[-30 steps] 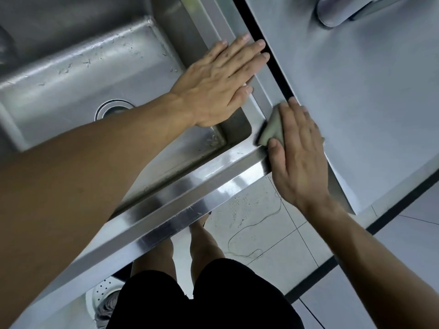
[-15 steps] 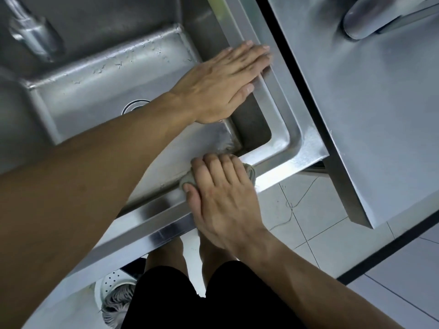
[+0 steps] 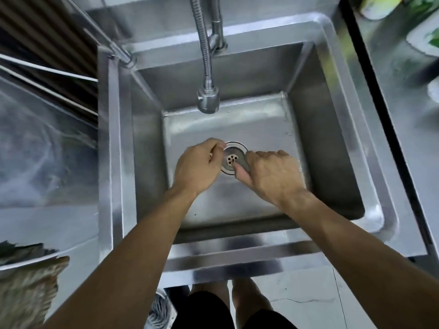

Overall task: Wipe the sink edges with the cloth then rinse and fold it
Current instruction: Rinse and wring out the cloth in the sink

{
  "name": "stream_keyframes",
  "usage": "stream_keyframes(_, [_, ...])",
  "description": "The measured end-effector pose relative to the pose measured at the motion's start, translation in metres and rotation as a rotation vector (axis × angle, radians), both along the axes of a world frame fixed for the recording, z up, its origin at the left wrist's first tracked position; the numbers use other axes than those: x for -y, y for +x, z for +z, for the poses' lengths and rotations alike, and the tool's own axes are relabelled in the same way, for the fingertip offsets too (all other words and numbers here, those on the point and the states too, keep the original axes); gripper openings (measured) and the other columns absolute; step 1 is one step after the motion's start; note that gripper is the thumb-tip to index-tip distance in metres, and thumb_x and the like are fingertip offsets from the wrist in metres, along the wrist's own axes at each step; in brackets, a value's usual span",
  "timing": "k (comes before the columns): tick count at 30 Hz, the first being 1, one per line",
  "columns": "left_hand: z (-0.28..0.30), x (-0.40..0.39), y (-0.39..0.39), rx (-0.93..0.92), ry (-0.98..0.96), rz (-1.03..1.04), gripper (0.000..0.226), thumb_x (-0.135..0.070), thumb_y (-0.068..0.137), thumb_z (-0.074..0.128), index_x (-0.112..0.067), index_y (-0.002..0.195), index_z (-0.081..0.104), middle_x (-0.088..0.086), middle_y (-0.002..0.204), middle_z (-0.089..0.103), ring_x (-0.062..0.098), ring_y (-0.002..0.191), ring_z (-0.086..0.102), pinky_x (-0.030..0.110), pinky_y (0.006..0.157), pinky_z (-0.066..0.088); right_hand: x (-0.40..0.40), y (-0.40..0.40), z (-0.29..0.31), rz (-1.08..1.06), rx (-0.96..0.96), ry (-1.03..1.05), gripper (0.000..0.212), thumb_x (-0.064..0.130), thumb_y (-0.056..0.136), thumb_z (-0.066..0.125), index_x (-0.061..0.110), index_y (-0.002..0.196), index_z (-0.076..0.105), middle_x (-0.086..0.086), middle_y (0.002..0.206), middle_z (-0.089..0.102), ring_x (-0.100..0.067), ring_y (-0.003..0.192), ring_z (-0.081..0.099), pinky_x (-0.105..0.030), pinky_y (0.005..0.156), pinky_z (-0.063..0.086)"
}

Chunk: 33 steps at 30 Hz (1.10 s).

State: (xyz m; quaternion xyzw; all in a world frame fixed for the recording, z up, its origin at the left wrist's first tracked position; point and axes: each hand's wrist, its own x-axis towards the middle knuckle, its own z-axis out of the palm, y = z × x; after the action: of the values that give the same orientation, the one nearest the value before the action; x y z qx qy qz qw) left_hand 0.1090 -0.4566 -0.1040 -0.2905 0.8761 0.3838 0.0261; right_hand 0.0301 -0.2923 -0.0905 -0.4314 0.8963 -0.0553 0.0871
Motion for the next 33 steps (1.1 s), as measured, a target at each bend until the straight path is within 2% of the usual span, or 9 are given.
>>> stream_keyframes(3, [-0.001, 0.035, -0.001, -0.013, -0.013, 0.135, 0.029, -0.033, 0.098, 0.047, -0.031, 0.113, 0.073, -0.011, 0.103, 0.078, 0.015, 0.094, 0.071, 0.038, 0.092, 0.056, 0.028, 0.001, -0.006, 0.056, -0.048, -0.003, 0.057, 0.054, 0.101, 0.027, 0.014, 0.091, 0.067, -0.01, 0.079, 0.072, -0.036, 0.072, 0.069, -0.038, 0.069, 0.045])
stream_keyframes(6, [0.007, 0.071, -0.021, -0.067, -0.056, 0.18, 0.028, -0.031, 0.101, 0.048, -0.028, 0.115, 0.072, -0.006, 0.104, 0.078, 0.019, 0.094, 0.071, 0.039, 0.091, 0.055, 0.044, 0.002, -0.014, 0.066, -0.096, -0.118, 0.052, 0.047, 0.099, 0.039, 0.011, 0.075, 0.067, -0.011, 0.064, 0.068, -0.036, 0.055, 0.065, -0.037, 0.059, 0.046])
stream_keyframes(9, [0.02, 0.1, -0.048, -0.167, -0.229, 0.088, 0.028, -0.029, 0.105, 0.046, -0.024, 0.12, 0.07, 0.004, 0.105, 0.076, 0.029, 0.095, 0.069, 0.041, 0.084, 0.054, 0.052, -0.001, -0.018, 0.106, -0.153, -0.17, 0.046, 0.045, 0.101, 0.043, 0.015, 0.074, 0.067, -0.007, 0.062, 0.066, -0.033, 0.054, 0.062, -0.035, 0.057, 0.043])
stream_keyframes(13, [0.034, 0.122, -0.076, -0.273, -0.501, -0.206, 0.036, -0.022, 0.106, 0.044, -0.023, 0.139, 0.056, 0.002, 0.143, 0.056, 0.028, 0.117, 0.06, 0.039, 0.079, 0.053, 0.059, -0.016, -0.017, 0.234, -0.254, -0.317, 0.038, 0.04, 0.106, 0.049, 0.016, 0.083, 0.069, -0.005, 0.067, 0.062, -0.03, 0.055, 0.058, -0.036, 0.053, 0.047])
stream_keyframes(15, [0.033, 0.128, -0.084, -0.291, -0.647, -0.383, 0.046, -0.015, 0.103, 0.048, -0.019, 0.149, 0.049, 0.004, 0.16, 0.04, 0.03, 0.132, 0.051, 0.044, 0.088, 0.053, 0.059, -0.024, -0.015, 0.305, -0.25, -0.349, 0.042, 0.041, 0.11, 0.043, 0.013, 0.098, 0.072, -0.007, 0.079, 0.066, -0.03, 0.06, 0.058, -0.039, 0.057, 0.051])
stream_keyframes(19, [0.021, 0.132, -0.098, -0.237, -0.867, -0.563, 0.054, -0.009, 0.103, 0.045, -0.013, 0.156, 0.039, 0.002, 0.171, 0.02, 0.029, 0.156, 0.024, 0.042, 0.104, 0.037, 0.06, -0.038, -0.007, 0.364, -0.153, -0.388, 0.048, 0.04, 0.112, 0.037, 0.008, 0.117, 0.072, -0.01, 0.1, 0.07, -0.032, 0.069, 0.06, -0.043, 0.064, 0.056])
stream_keyframes(27, [-0.001, 0.14, -0.116, 0.056, -1.123, -0.659, 0.085, -0.006, 0.093, 0.046, -0.013, 0.165, 0.001, 0.003, 0.173, -0.01, 0.029, 0.16, -0.003, 0.044, 0.121, 0.024, 0.06, -0.052, 0.002, 0.471, 0.017, -0.389, 0.053, 0.039, 0.112, 0.029, 0.004, 0.119, 0.067, -0.016, 0.1, 0.068, -0.037, 0.07, 0.065, -0.041, 0.053, 0.053])
stream_keyframes(30, [-0.004, 0.133, -0.114, 0.07, -1.271, -0.568, 0.096, -0.01, 0.092, 0.057, -0.017, 0.164, -0.005, 0.0, 0.171, -0.014, 0.033, 0.159, 0.002, 0.046, 0.107, 0.038, 0.058, -0.054, -0.004, 0.532, 0.038, -0.383, 0.054, 0.04, 0.112, 0.024, 0.004, 0.12, 0.063, -0.017, 0.097, 0.066, -0.038, 0.068, 0.065, -0.041, 0.049, 0.053])
stream_keyframes(33, [-0.004, 0.123, -0.113, 0.047, -1.269, -0.474, 0.094, -0.016, 0.086, 0.061, -0.021, 0.164, 0.008, -0.004, 0.168, -0.002, 0.037, 0.153, 0.026, 0.051, 0.1, 0.044, 0.054, -0.057, -0.012, 0.578, 0.062, -0.364, 0.062, 0.04, 0.112, 0.022, 0.0, 0.117, 0.069, -0.018, 0.097, 0.066, -0.038, 0.066, 0.064, -0.045, 0.048, 0.054])
